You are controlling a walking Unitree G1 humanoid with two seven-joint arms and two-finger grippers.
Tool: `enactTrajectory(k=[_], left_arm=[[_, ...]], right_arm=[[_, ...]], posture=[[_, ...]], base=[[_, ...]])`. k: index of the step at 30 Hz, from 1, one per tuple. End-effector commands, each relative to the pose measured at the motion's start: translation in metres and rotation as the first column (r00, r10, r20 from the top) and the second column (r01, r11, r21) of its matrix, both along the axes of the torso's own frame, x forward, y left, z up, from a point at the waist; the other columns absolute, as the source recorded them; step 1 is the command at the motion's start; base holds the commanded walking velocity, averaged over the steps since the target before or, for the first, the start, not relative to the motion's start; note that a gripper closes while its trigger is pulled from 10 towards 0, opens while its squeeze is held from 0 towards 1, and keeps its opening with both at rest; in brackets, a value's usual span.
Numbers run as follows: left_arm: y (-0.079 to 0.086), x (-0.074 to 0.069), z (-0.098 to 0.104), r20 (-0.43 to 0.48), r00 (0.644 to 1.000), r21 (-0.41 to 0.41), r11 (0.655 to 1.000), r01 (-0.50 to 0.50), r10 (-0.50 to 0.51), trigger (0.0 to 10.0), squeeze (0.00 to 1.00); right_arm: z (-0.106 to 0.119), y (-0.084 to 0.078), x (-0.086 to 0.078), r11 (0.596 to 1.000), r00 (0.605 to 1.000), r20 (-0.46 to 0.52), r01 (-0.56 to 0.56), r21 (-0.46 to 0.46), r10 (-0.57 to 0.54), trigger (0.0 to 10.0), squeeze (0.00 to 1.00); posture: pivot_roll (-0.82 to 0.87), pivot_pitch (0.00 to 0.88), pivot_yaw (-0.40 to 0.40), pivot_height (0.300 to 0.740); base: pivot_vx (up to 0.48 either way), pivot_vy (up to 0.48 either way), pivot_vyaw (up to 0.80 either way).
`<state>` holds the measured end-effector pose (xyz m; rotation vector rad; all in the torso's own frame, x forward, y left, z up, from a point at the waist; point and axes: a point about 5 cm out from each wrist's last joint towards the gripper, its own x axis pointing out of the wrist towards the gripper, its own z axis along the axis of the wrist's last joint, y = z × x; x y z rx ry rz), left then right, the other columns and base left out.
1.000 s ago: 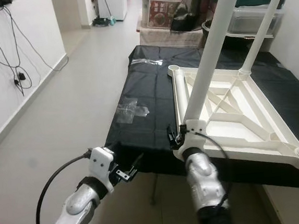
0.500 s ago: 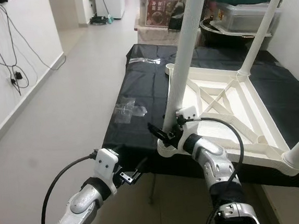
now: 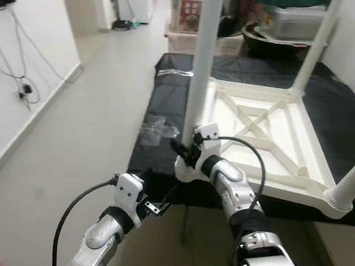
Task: Building children table
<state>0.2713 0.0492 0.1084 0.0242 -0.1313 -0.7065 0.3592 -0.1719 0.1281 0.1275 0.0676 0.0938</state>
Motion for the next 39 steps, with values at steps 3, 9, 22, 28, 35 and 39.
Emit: enactTrajectory(k=[3,9,22,28,35,39], left_arm=[[0.000,0.002,0.000,0.005,1.000,0.008,1.000,0.006,-0.006,10.0,0.00],[0.000,0.003,0.000,0.010,1.000,0.012,1.000,0.011,-0.011,10.0,0.00],[-0.001,0.006,0.001,0.029,0.999,0.030,0.999,0.030,-0.031,10.0,0.00],[-0.003,0.009,0.002,0.037,0.998,0.040,0.998,0.044,-0.046,10.0,0.00],[-0.005,0.011,0.003,0.040,0.998,0.043,0.998,0.045,-0.047,10.0,0.00],[-0.006,0.012,0.003,0.044,0.998,0.046,0.998,0.048,-0.050,10.0,0.00]], right_arm=[[-0.025,-0.042,-0.019,0.913,0.905,-0.133,0.408,-0.006,-0.405,0.0,0.00],[-0.028,-0.042,-0.038,0.787,0.781,-0.126,0.617,0.002,-0.612,0.0,0.00],[-0.006,-0.001,-0.028,0.900,0.896,0.090,0.429,0.079,-0.435,10.0,0.00],[0.001,-0.019,-0.023,0.980,0.970,0.144,0.186,0.072,-0.195,10.0,0.00],[0.004,-0.016,-0.023,0.962,0.960,0.107,-0.266,0.062,0.259,10.0,0.00],[0.007,-0.012,-0.019,0.901,0.900,0.079,-0.433,0.038,0.429,10.0,0.00]], posture=[[0.10,0.000,-0.070,0.740],[0.10,0.000,-0.065,0.740],[0.09,0.000,-0.048,0.740],[0.09,0.000,-0.045,0.740],[0.10,0.000,-0.042,0.740],[0.10,0.000,-0.044,0.740]], base=[[0.000,0.000,0.00],[0.000,0.000,0.00],[0.000,0.000,0.00],[0.000,0.000,0.00],[0.000,0.000,0.00],[0.000,0.000,0.00]])
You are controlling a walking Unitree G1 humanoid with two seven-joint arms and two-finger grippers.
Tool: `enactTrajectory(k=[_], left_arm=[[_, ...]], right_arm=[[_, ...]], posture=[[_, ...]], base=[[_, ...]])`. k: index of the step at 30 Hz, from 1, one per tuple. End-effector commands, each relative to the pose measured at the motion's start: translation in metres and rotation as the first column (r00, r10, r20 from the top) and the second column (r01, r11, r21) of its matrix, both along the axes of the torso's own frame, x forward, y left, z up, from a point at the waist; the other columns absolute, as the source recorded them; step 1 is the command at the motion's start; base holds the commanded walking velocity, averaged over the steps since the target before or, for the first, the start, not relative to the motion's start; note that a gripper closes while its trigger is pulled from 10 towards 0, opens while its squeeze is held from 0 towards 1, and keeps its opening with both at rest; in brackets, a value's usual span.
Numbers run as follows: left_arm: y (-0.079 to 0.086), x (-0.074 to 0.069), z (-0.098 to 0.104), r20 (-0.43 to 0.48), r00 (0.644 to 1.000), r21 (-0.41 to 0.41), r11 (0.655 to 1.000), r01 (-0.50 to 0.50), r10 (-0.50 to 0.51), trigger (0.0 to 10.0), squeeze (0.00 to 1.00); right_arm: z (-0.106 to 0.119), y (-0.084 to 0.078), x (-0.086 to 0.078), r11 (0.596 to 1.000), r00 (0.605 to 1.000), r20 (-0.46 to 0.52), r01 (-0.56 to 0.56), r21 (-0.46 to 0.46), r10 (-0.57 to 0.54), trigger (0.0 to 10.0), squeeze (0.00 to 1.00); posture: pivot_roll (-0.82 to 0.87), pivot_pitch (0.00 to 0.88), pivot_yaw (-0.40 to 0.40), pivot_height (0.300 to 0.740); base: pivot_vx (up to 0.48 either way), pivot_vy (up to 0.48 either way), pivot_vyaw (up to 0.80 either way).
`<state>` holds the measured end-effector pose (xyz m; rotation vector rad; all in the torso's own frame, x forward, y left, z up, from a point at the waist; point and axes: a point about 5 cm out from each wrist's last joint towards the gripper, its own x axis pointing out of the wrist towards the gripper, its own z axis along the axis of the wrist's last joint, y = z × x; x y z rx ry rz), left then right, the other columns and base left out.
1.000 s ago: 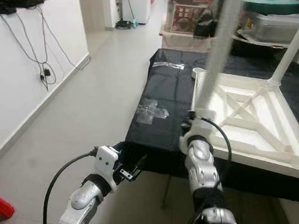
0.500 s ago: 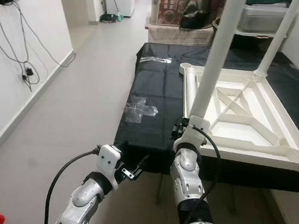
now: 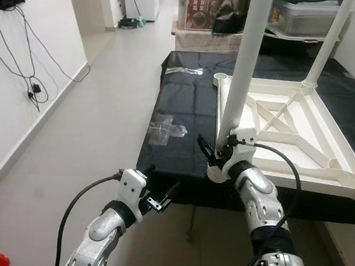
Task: Building children table
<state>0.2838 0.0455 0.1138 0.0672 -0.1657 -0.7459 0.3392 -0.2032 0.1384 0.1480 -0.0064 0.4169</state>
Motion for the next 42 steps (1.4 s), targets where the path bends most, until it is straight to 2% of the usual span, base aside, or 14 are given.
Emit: enactTrajectory(k=[1,8,11,18,20,22,24,26,27,29,30,35,41,42], left_arm=[[-0.002,0.000,-0.003,-0.001,1.000,0.015,1.000,0.011,-0.011,10.0,0.00],[-0.003,0.001,-0.004,0.001,1.000,0.014,1.000,0.009,-0.009,10.0,0.00],[-0.003,0.002,-0.005,0.003,1.000,0.016,1.000,0.008,-0.008,10.0,0.00],[-0.003,0.002,-0.005,0.007,1.000,0.018,1.000,0.010,-0.010,10.0,0.00],[-0.003,0.002,-0.005,0.008,1.000,0.018,1.000,0.011,-0.011,10.0,0.00],[-0.003,0.003,-0.004,0.008,1.000,0.018,1.000,0.012,-0.012,10.0,0.00],[-0.003,0.003,-0.004,0.008,1.000,0.018,1.000,0.012,-0.012,10.0,0.00],[-0.002,0.003,-0.004,0.009,1.000,0.017,1.000,0.012,-0.012,10.0,0.00],[-0.002,0.003,-0.004,0.009,1.000,0.017,1.000,0.012,-0.012,10.0,0.00],[-0.001,0.004,-0.005,0.004,1.000,0.018,1.000,0.013,-0.013,10.0,0.00],[-0.001,0.004,-0.005,0.004,1.000,0.018,1.000,0.013,-0.013,10.0,0.00],[-0.003,0.004,-0.007,0.000,1.000,0.023,1.000,0.020,-0.020,10.0,0.00],[-0.003,0.004,-0.006,0.006,1.000,0.024,0.999,0.026,-0.027,10.0,0.00],[-0.003,0.004,-0.006,0.005,1.000,0.023,0.999,0.027,-0.027,10.0,0.00]], right_arm=[[-0.003,0.019,0.001,0.991,0.991,-0.022,-0.130,0.011,0.130,10.0,0.00],[0.004,0.034,0.016,0.926,0.925,-0.054,-0.376,0.016,0.376,10.0,0.00],[-0.001,0.041,0.016,0.896,0.892,-0.096,-0.444,0.006,0.442,0.0,0.00],[-0.002,0.040,0.019,0.920,0.917,-0.092,-0.390,-0.020,0.387,0.0,0.00],[-0.003,0.036,0.022,0.953,0.952,-0.086,-0.299,-0.057,0.294,0.0,0.00],[-0.009,0.017,0.026,0.994,0.995,-0.074,0.063,-0.084,-0.070,0.0,0.00],[-0.009,0.017,0.026,0.994,0.995,-0.074,0.063,-0.084,-0.070,0.0,0.00],[-0.017,-0.004,0.022,0.912,0.906,-0.100,0.405,-0.070,-0.411,0.0,0.00],[-0.017,-0.004,0.022,0.912,0.906,-0.100,0.405,-0.070,-0.411,0.0,0.00],[-0.027,-0.017,0.008,0.735,0.722,-0.160,0.677,-0.036,-0.673,0.0,0.00],[-0.027,-0.017,0.008,0.735,0.722,-0.160,0.677,-0.036,-0.673,0.0,0.00],[-0.038,-0.008,-0.017,0.466,0.455,-0.265,0.884,0.022,-0.850,0.0,0.00],[-0.039,0.000,-0.021,0.424,0.414,-0.252,0.905,0.016,-0.875,0.0,0.00],[-0.038,0.004,-0.020,0.442,0.432,-0.227,0.897,0.012,-0.873,5.0,0.00]], posture=[[0.10,0.000,-0.044,0.740],[0.12,0.000,-0.055,0.740],[0.13,0.000,-0.057,0.740],[0.14,0.000,-0.062,0.740],[0.13,0.000,-0.056,0.740],[0.12,0.000,-0.044,0.740],[0.12,0.000,-0.044,0.740],[0.11,0.000,-0.039,0.740],[0.11,0.000,-0.039,0.740],[0.10,0.000,-0.032,0.740],[0.10,0.000,-0.032,0.740],[0.10,0.000,-0.040,0.740],[0.10,0.000,-0.047,0.740],[0.09,0.000,-0.034,0.740]], base=[[0.000,0.000,0.00],[0.000,0.000,0.00],[0.000,0.000,0.00],[0.000,0.000,0.00],[0.000,0.000,0.00],[0.000,0.000,0.00],[0.000,0.000,0.00],[0.000,0.000,0.00],[0.000,0.000,0.00],[0.000,0.000,0.00],[0.000,0.000,0.00],[0.000,0.000,0.00],[0.000,0.000,0.00],[0.000,0.000,0.00]])
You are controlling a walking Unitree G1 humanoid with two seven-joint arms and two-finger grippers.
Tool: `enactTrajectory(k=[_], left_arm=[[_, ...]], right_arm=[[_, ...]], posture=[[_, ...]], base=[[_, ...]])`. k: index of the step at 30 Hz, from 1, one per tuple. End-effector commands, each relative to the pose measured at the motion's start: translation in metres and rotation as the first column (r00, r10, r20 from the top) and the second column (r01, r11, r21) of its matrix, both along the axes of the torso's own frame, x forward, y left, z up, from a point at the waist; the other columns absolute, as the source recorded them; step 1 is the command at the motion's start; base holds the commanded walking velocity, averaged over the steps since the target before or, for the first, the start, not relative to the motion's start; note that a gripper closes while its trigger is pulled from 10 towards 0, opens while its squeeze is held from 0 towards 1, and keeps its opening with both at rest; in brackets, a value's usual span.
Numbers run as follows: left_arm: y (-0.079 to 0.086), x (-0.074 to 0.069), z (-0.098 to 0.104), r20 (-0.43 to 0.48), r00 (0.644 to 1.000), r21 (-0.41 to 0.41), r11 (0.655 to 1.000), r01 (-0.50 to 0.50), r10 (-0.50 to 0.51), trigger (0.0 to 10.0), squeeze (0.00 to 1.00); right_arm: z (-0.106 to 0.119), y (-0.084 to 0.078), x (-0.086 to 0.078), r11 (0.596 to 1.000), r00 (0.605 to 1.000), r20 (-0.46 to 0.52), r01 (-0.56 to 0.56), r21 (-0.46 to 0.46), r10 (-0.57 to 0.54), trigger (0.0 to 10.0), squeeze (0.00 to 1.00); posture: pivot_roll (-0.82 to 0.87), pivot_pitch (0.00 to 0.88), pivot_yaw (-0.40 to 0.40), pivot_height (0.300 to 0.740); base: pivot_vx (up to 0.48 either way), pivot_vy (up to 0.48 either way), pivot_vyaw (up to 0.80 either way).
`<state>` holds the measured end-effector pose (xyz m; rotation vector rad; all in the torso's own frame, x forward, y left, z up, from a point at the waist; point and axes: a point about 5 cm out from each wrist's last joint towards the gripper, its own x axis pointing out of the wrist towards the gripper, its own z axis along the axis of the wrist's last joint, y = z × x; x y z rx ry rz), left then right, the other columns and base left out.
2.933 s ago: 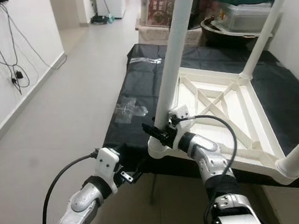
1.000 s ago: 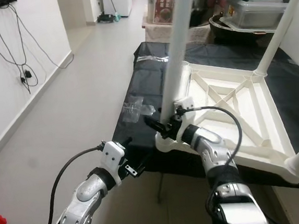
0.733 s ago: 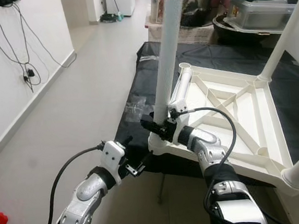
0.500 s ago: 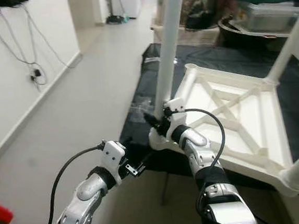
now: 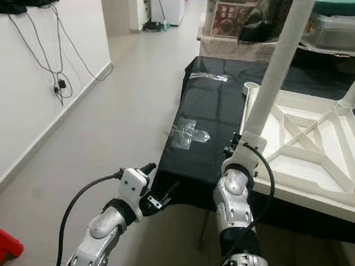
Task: Building children table
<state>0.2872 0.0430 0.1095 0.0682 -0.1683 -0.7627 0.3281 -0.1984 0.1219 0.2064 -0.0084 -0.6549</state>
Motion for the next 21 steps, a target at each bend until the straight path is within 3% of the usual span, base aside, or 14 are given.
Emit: enactTrajectory(k=[1,2,3,5,6,7,8,9,10,15,17,18,20,21], left_arm=[[0.000,0.000,-0.002,0.002,1.000,0.021,1.000,0.011,-0.011,10.0,0.00],[0.000,0.000,-0.002,0.001,1.000,0.021,1.000,0.011,-0.011,10.0,0.00],[-0.001,0.000,-0.002,0.000,1.000,0.020,1.000,0.012,-0.012,10.0,0.00],[-0.001,0.000,-0.002,0.000,1.000,0.020,1.000,0.012,-0.012,10.0,0.00],[-0.001,0.000,-0.002,-0.001,1.000,0.020,1.000,0.012,-0.012,10.0,0.00],[-0.001,0.000,-0.002,-0.001,1.000,0.020,1.000,0.012,-0.012,10.0,0.00],[-0.001,0.000,-0.002,0.000,1.000,0.019,1.000,0.011,-0.011,10.0,0.00],[-0.001,0.000,-0.002,0.000,1.000,0.019,1.000,0.011,-0.011,10.0,0.00],[-0.001,0.001,-0.002,0.000,1.000,0.018,1.000,0.009,-0.009,10.0,0.00],[-0.002,0.001,-0.001,0.002,1.000,0.017,1.000,0.009,-0.009,10.0,0.00],[-0.003,0.001,-0.001,0.002,1.000,0.018,1.000,0.012,-0.012,10.0,0.00],[-0.003,0.001,-0.001,0.003,1.000,0.018,1.000,0.013,-0.013,10.0,0.00],[-0.003,0.001,-0.001,0.003,1.000,0.018,1.000,0.014,-0.014,10.0,0.00],[-0.003,0.001,0.000,0.004,1.000,0.018,1.000,0.014,-0.014,10.0,0.00]], right_arm=[[-0.018,0.003,-0.008,0.997,0.999,-0.038,0.022,0.075,-0.019,10.0,0.00],[-0.016,0.007,-0.006,0.999,1.000,-0.021,-0.016,0.047,0.017,10.0,0.00],[-0.013,0.009,-0.004,0.998,0.998,0.001,-0.056,0.016,0.056,10.0,1.00],[-0.013,0.009,-0.004,0.998,0.998,0.001,-0.056,0.016,0.056,10.0,1.00],[-0.006,0.013,0.000,0.985,0.984,0.050,-0.173,-0.021,0.174,10.0,1.00],[-0.006,0.013,0.000,0.985,0.984,0.050,-0.173,-0.021,0.174,10.0,1.00],[-0.001,0.013,0.003,0.971,0.968,0.078,-0.237,-0.045,0.240,10.0,0.24],[-0.001,0.013,0.003,0.971,0.968,0.078,-0.237,-0.045,0.240,10.0,0.24],[0.005,0.009,0.006,0.946,0.940,0.107,-0.319,-0.060,0.323,10.0,0.00],[0.017,-0.009,0.013,0.873,0.865,0.123,-0.475,-0.109,0.486,10.0,0.00],[0.022,-0.020,0.019,0.802,0.802,0.081,-0.578,-0.148,0.592,10.0,0.00],[0.025,-0.021,0.022,0.715,0.717,0.052,-0.682,-0.153,0.695,10.0,0.00],[0.025,-0.020,0.022,0.688,0.690,0.046,-0.709,-0.155,0.722,10.0,0.00],[0.026,-0.018,0.023,0.626,0.631,0.019,-0.763,-0.161,0.775,10.0,0.00]], posture=[[0.09,0.000,-0.034,0.740],[0.09,0.000,-0.034,0.740],[0.09,0.000,-0.038,0.740],[0.09,0.000,-0.038,0.740],[0.10,0.000,-0.049,0.740],[0.10,0.000,-0.049,0.740],[0.10,0.000,-0.052,0.740],[0.10,0.000,-0.052,0.740],[0.10,0.000,-0.052,0.740],[0.09,0.000,-0.050,0.740],[0.09,0.000,-0.048,0.740],[0.09,0.000,-0.048,0.740],[0.09,0.000,-0.048,0.740],[0.10,0.000,-0.050,0.740]], base=[[0.000,0.000,0.00],[0.000,0.000,0.00],[0.000,0.000,0.00],[0.000,0.000,0.00],[0.000,0.000,0.00],[0.000,0.000,0.00],[0.000,0.000,0.00],[0.000,0.000,0.00],[0.000,0.000,0.00],[0.000,0.000,0.00],[0.000,0.000,0.00],[0.000,0.000,0.00],[0.000,0.000,0.00],[0.000,0.000,0.00]])
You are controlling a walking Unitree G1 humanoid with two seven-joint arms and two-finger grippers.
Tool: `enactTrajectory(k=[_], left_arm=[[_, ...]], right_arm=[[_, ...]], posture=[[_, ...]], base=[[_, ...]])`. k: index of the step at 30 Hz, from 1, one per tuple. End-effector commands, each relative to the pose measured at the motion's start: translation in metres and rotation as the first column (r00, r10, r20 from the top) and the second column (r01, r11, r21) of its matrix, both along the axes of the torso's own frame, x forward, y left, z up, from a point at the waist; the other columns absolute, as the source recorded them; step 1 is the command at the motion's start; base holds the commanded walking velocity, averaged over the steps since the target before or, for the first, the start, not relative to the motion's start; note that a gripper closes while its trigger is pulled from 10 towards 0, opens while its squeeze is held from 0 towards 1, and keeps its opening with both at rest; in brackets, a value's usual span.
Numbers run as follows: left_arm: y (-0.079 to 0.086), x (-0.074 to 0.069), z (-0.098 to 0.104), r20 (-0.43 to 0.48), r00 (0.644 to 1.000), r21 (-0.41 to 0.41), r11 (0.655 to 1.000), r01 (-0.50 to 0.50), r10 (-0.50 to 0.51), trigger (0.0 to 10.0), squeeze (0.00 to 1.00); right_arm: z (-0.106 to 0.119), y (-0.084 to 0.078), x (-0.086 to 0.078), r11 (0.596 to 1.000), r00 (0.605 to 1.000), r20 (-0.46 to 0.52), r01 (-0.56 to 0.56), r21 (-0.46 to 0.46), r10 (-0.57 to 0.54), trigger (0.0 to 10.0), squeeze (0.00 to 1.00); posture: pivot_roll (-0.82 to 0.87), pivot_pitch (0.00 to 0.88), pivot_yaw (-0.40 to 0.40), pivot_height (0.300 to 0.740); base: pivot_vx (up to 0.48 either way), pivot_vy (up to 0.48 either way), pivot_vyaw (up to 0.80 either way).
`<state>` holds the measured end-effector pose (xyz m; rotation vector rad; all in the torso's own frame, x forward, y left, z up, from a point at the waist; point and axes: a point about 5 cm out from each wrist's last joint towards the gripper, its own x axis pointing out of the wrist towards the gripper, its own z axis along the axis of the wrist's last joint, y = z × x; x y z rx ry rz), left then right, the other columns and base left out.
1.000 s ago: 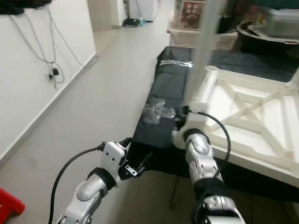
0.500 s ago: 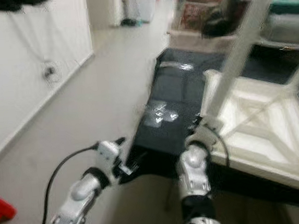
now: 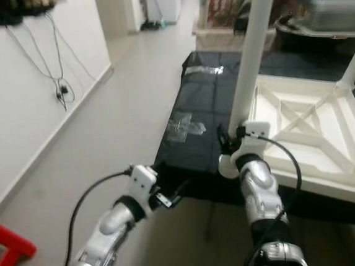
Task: Building children table
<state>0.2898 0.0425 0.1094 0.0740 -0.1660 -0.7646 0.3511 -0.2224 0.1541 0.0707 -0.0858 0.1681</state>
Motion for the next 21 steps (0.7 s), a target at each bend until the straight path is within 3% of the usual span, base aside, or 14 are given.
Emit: enactTrajectory(k=[1,2,6,7,11,13,14,15,19,21], left_arm=[[-0.003,-0.002,0.000,0.006,1.000,0.012,1.000,0.013,-0.013,10.0,0.00],[-0.003,-0.002,0.000,0.006,1.000,0.012,1.000,0.013,-0.013,10.0,0.00],[-0.002,-0.002,0.000,0.009,1.000,0.013,1.000,0.013,-0.013,10.0,0.00],[-0.002,-0.002,0.000,0.009,1.000,0.013,1.000,0.013,-0.013,10.0,0.00],[-0.002,-0.003,0.000,0.011,1.000,0.014,1.000,0.012,-0.012,10.0,0.00],[-0.002,-0.003,0.000,0.011,1.000,0.014,1.000,0.012,-0.012,10.0,0.00],[-0.002,-0.003,0.000,0.012,1.000,0.014,1.000,0.012,-0.012,10.0,0.00],[-0.002,-0.004,-0.001,0.012,1.000,0.014,1.000,0.011,-0.012,10.0,0.00],[-0.002,-0.004,-0.001,0.011,1.000,0.012,1.000,0.010,-0.010,10.0,0.00],[-0.002,-0.004,-0.001,0.011,1.000,0.011,1.000,0.008,-0.008,10.0,0.00]], right_arm=[[-0.006,0.008,0.001,0.993,0.992,-0.047,-0.122,-0.008,0.121,10.0,0.00],[-0.006,0.008,0.001,0.993,0.992,-0.047,-0.122,-0.008,0.121,10.0,0.00],[-0.004,0.022,0.007,0.923,0.920,-0.121,-0.381,-0.048,0.373,10.0,0.00],[-0.004,0.022,0.007,0.923,0.920,-0.121,-0.381,-0.048,0.373,10.0,0.00],[-0.001,0.031,0.014,0.865,0.855,-0.161,-0.502,-0.021,0.493,10.0,0.00],[-0.002,0.034,0.015,0.858,0.847,-0.168,-0.514,-0.017,0.504,10.0,0.00],[-0.002,0.035,0.016,0.852,0.841,-0.173,-0.523,-0.015,0.513,0.7,0.00],[-0.002,0.036,0.016,0.851,0.839,-0.167,-0.525,-0.002,0.517,0.0,0.00],[-0.003,0.038,0.015,0.846,0.836,-0.146,-0.534,0.013,0.530,0.0,0.00],[-0.006,0.034,0.017,0.904,0.896,-0.131,-0.426,0.017,0.425,0.0,0.00]], posture=[[0.10,0.000,-0.050,0.740],[0.10,0.000,-0.050,0.740],[0.11,0.000,-0.054,0.740],[0.11,0.000,-0.054,0.740],[0.12,0.000,-0.061,0.740],[0.12,0.000,-0.061,0.740],[0.12,0.000,-0.061,0.740],[0.12,0.000,-0.062,0.740],[0.12,0.000,-0.064,0.740],[0.12,0.000,-0.065,0.740]], base=[[0.000,0.000,0.00],[0.000,0.000,0.00],[0.000,0.000,0.00],[0.000,0.000,0.00],[0.000,0.000,0.00],[0.000,0.000,0.00],[0.000,0.000,0.00],[0.000,0.000,0.00],[0.000,0.000,0.00],[0.000,0.000,0.00]])
